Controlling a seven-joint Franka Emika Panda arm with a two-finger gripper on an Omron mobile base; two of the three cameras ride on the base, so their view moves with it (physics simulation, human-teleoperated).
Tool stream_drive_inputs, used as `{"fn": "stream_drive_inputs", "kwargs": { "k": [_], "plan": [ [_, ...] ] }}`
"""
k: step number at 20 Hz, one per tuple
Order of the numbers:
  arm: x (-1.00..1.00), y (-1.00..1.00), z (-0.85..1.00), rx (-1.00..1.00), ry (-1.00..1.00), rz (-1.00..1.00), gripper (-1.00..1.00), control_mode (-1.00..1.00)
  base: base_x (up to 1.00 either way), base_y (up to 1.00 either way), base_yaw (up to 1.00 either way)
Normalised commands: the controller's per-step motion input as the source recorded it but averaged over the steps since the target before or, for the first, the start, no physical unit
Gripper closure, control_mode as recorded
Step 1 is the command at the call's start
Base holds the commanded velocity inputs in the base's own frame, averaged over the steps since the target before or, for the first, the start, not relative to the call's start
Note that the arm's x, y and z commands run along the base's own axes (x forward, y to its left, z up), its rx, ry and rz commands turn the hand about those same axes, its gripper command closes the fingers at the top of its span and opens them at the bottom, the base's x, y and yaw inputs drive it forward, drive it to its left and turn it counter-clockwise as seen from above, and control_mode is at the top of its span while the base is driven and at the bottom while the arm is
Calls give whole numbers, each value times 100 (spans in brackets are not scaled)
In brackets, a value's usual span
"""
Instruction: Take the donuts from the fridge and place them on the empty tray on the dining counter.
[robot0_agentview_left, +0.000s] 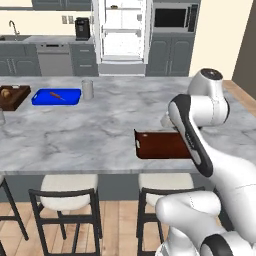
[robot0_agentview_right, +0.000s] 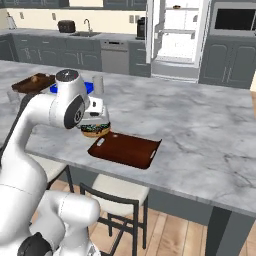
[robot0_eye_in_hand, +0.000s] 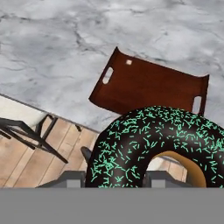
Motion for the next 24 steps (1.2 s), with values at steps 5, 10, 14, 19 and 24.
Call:
{"fn": "stream_drive_inputs", "kwargs": {
  "k": [5, 10, 14, 19, 24],
  "plan": [
    [43, -2, -75, 5, -2, 0, 100, -100, 0, 0, 0],
    [53, 0, -51, 10, 0, 0, 100, -100, 0, 0, 0],
    [67, 0, -12, 1, 2, 0, 100, -100, 0, 0, 0],
    [57, 0, -25, 0, 7, 0, 100, -100, 0, 0, 0],
    [48, 0, -56, 0, 5, 0, 100, -100, 0, 0, 0]
  ]
}}
